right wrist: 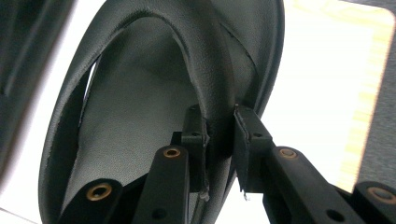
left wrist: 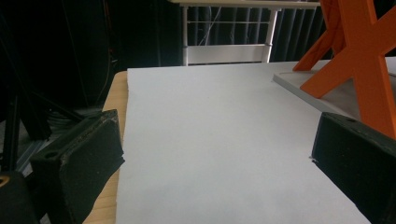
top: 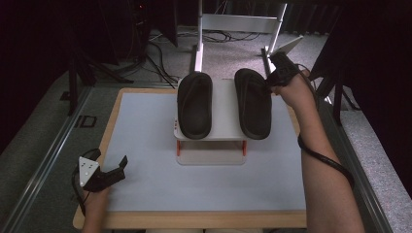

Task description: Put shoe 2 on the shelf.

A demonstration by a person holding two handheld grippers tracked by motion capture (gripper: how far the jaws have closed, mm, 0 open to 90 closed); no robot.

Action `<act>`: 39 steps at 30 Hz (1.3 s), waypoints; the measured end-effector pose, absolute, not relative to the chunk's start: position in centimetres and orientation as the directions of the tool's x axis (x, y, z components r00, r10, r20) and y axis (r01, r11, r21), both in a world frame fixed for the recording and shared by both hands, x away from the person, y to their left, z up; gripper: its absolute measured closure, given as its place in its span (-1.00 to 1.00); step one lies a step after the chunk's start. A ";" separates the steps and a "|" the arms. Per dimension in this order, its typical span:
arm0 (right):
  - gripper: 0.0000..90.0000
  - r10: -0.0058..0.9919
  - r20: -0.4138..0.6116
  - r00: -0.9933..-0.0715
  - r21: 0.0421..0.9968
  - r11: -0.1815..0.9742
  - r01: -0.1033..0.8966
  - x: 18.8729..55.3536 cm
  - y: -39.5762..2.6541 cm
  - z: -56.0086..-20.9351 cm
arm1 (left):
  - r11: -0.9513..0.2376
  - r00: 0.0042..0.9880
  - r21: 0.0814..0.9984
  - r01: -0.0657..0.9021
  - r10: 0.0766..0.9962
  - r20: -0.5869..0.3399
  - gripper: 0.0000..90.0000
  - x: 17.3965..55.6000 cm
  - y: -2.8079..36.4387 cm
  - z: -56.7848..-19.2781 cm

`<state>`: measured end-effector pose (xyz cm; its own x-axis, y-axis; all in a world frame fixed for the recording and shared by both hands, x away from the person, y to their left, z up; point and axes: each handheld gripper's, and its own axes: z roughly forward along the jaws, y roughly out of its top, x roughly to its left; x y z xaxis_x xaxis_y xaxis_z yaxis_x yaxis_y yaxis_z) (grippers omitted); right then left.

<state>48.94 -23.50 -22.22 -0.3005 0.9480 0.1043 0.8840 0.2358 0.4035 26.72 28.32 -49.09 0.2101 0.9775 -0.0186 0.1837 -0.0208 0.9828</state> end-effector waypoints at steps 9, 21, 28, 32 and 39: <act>0.69 0.937 0.116 -0.329 0.392 0.261 0.882 49.6 -20.8 -22.9 | -0.020 0.211 0.983 0.181 0.977 -0.019 -0.97 26.7 28.3 -49.1; 0.69 0.928 0.137 -0.347 0.373 0.276 0.886 50.5 -18.1 -24.1 | -0.018 0.215 0.985 0.174 0.976 -0.020 -0.97 26.6 28.4 -49.1; 0.68 0.934 0.086 -0.347 0.363 0.295 0.884 50.6 -16.6 -24.2 | -0.021 0.217 0.985 0.174 0.976 -0.018 -0.97 26.6 28.3 -49.1; 0.67 0.933 0.114 -0.340 0.361 0.280 0.890 50.6 -16.5 -24.2 | -0.024 0.218 0.984 0.176 0.976 -0.015 -0.97 26.6 28.3 -49.1; 0.60 0.927 0.146 -0.345 0.358 0.275 0.892 50.4 -16.5 -24.2 | -0.028 0.218 0.983 0.180 0.976 -0.012 -0.97 26.7 28.3 -49.1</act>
<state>50.44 -16.51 -24.23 -0.3448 0.9272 0.1464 0.8921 0.2752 0.3584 26.69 28.28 -49.09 0.2175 0.9760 -0.0117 0.1798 -0.0283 0.9833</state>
